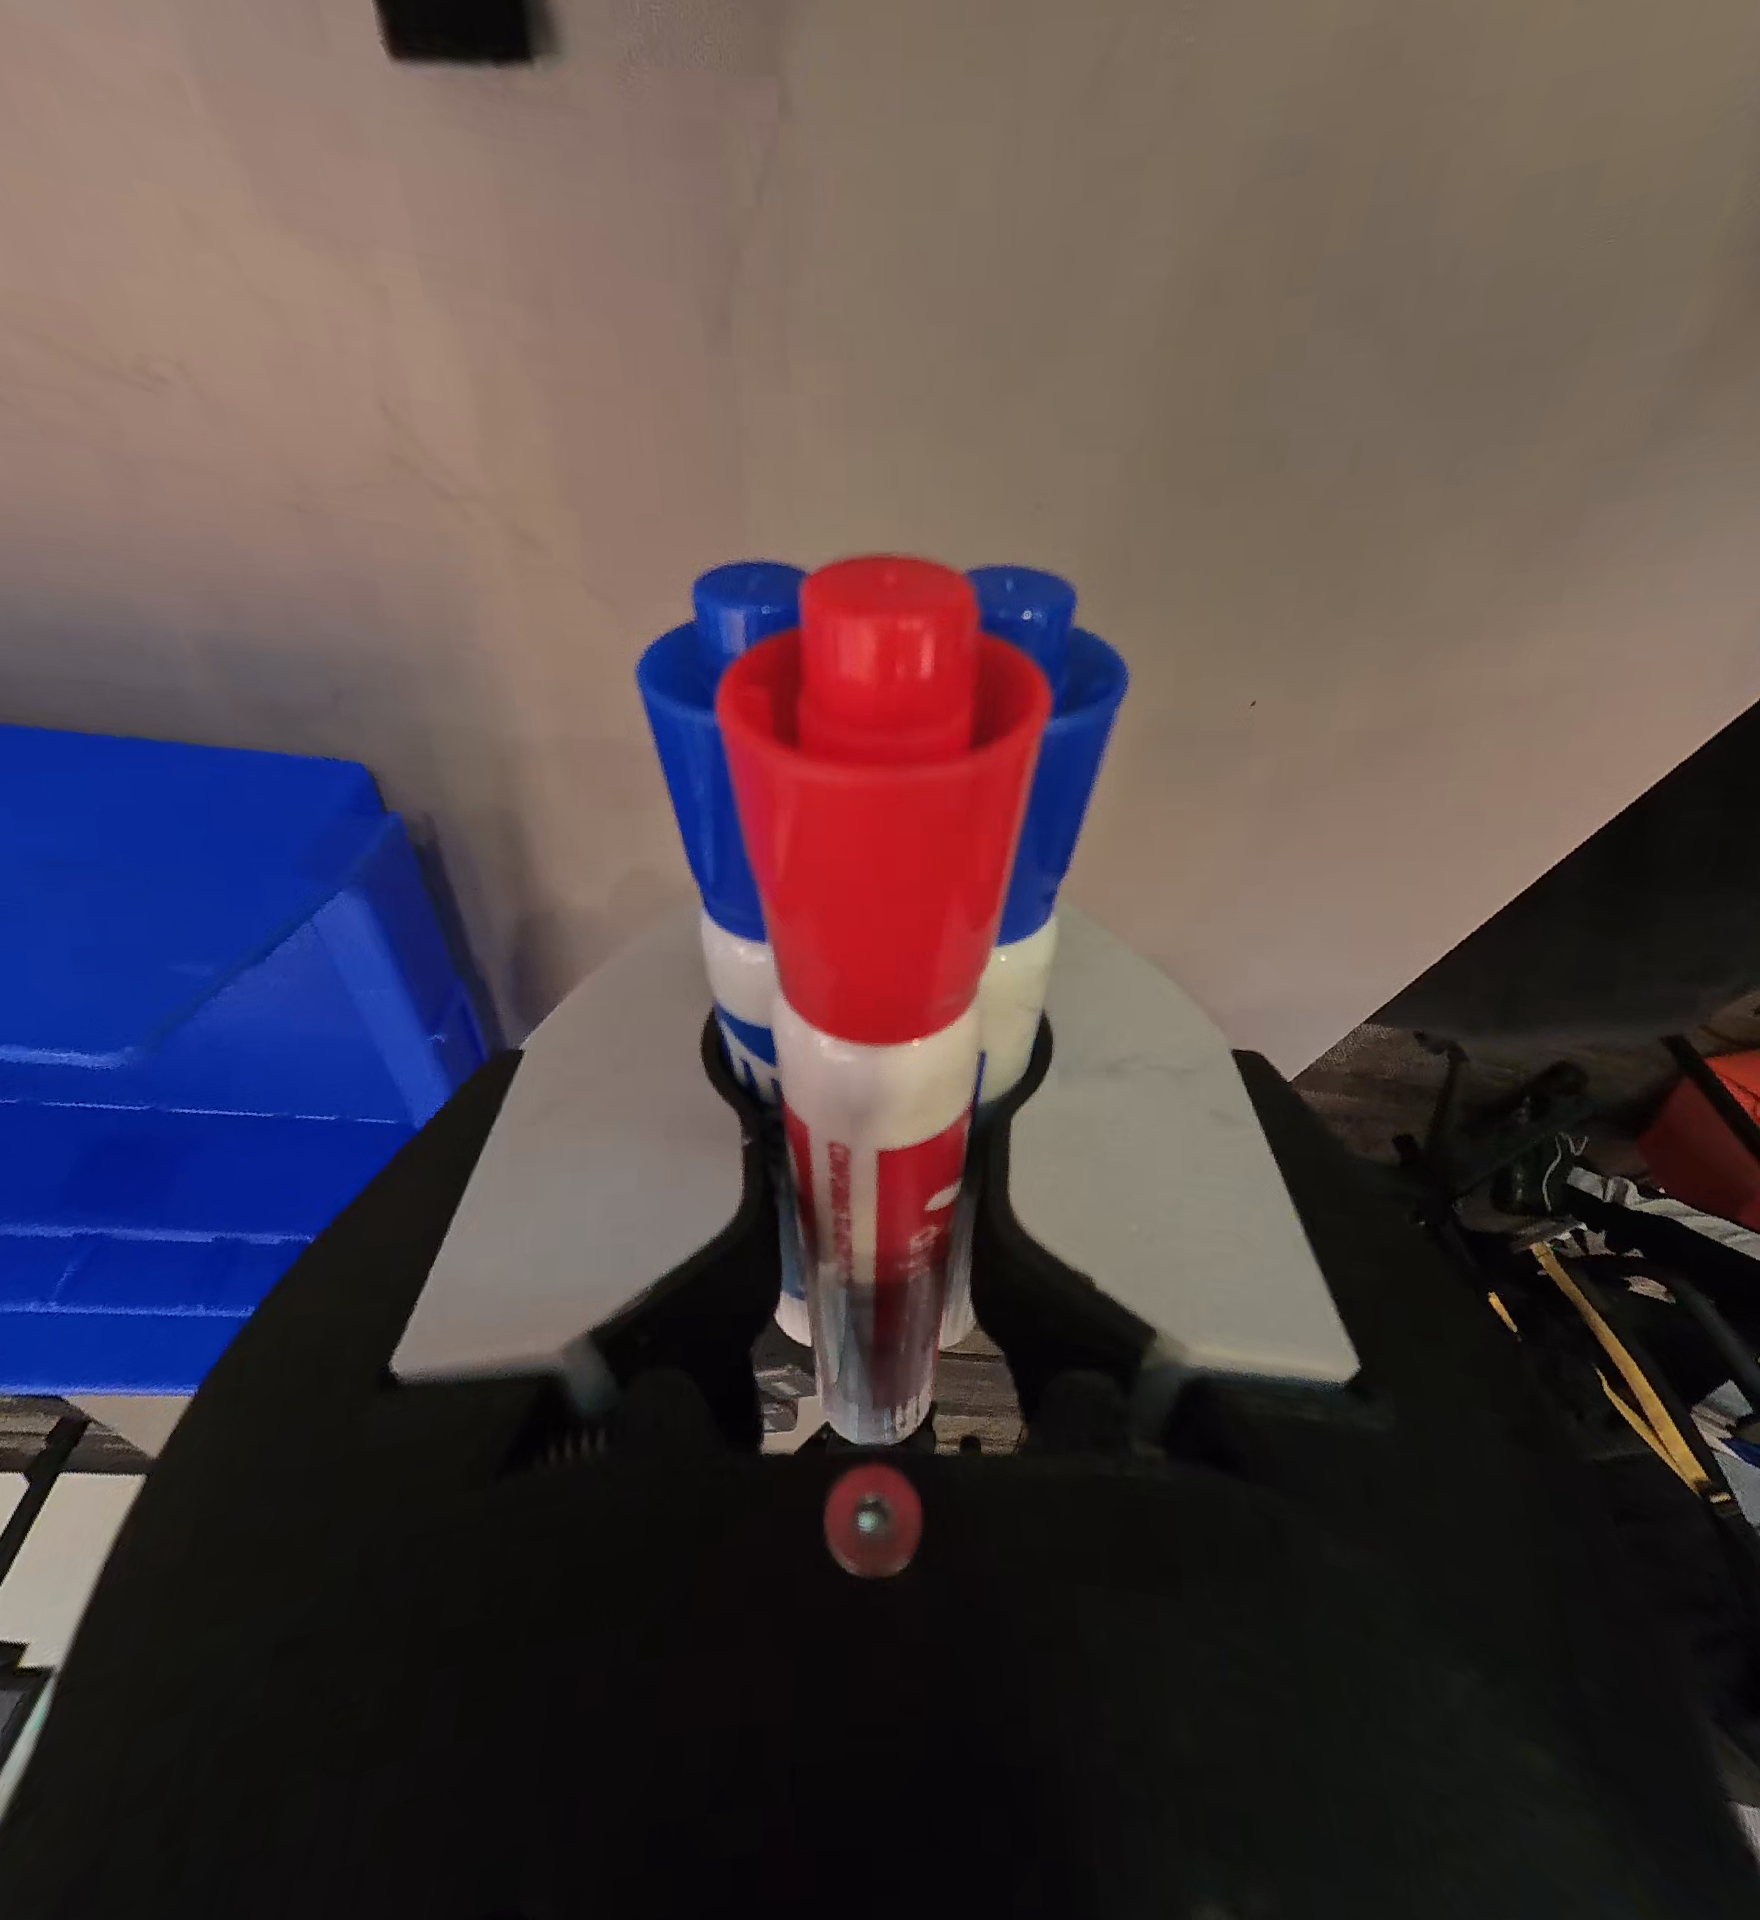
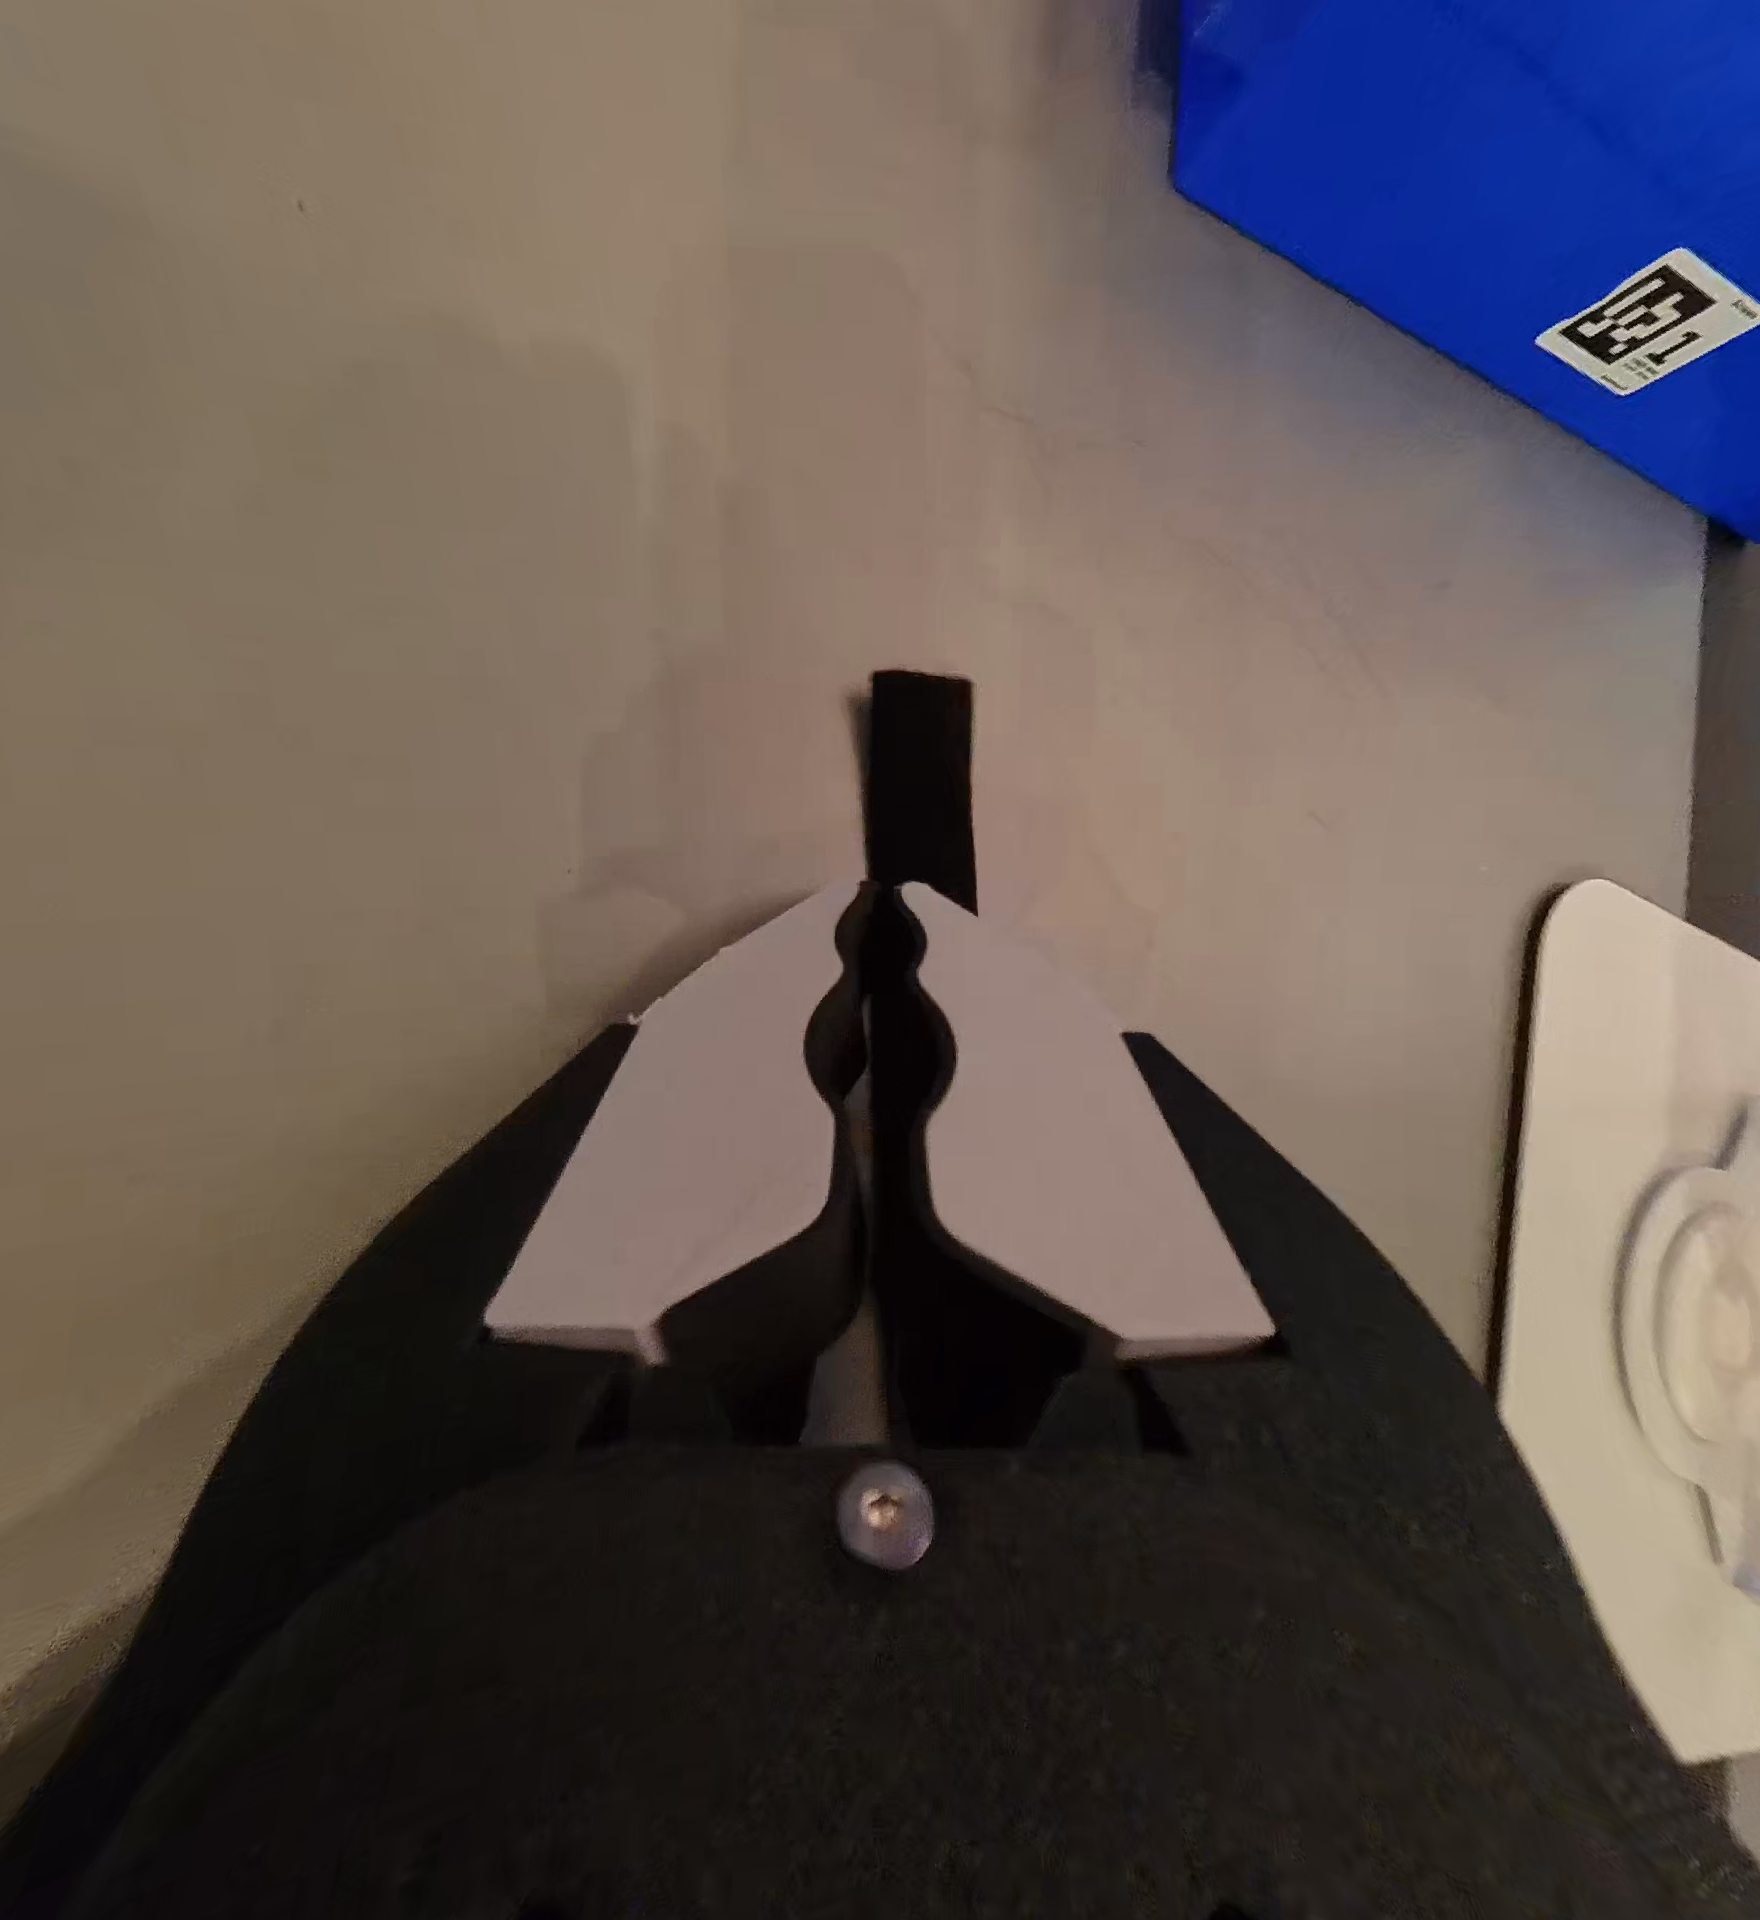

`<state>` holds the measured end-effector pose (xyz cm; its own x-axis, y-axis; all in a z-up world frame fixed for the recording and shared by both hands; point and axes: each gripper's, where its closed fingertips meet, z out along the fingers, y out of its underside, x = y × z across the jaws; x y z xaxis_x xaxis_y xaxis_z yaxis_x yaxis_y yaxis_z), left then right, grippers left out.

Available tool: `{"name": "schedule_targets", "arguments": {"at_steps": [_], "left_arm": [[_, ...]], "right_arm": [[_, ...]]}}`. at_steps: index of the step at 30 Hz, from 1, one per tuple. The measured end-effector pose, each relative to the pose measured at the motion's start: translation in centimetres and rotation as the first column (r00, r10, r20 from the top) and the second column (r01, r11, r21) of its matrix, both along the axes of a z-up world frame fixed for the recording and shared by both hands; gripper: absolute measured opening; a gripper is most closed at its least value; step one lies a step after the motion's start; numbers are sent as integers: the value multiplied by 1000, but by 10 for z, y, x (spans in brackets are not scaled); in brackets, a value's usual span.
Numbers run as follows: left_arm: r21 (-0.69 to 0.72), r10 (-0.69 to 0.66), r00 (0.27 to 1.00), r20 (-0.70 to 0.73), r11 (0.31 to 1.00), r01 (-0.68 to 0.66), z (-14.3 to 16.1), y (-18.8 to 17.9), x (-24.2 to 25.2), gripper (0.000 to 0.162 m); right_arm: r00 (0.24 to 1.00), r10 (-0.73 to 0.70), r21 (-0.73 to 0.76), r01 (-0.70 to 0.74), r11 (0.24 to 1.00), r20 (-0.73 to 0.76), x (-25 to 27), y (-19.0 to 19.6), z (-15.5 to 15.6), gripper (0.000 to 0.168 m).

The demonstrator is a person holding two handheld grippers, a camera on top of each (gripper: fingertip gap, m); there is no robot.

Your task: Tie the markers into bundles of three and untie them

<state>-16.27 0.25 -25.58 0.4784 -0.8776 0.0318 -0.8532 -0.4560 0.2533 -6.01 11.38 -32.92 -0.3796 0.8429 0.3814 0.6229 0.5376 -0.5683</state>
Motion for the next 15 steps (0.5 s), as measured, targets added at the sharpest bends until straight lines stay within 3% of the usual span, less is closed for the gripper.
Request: {"name": "schedule_targets", "arguments": {"at_steps": [6,9,12,15], "left_arm": [[-10,6,1000,13,1000,-6,-2,-3,-1,43],[-12,5,1000,7,1000,-5,-3,-2,0,43],[-17,3,1000,21,1000,-2,-3,-2,4,43],[-27,-18,999,43,999,19,-2,-3,10,43]], "right_arm": [[976,52,-159,-87,983,-211,7,-14,53,0],[961,82,-111,-115,987,-262,15,-15,75,0],[922,120,-253,-224,941,-367,23,-31,105,0],[887,237,-161,-321,933,-396,29,-51,122,0]]}}
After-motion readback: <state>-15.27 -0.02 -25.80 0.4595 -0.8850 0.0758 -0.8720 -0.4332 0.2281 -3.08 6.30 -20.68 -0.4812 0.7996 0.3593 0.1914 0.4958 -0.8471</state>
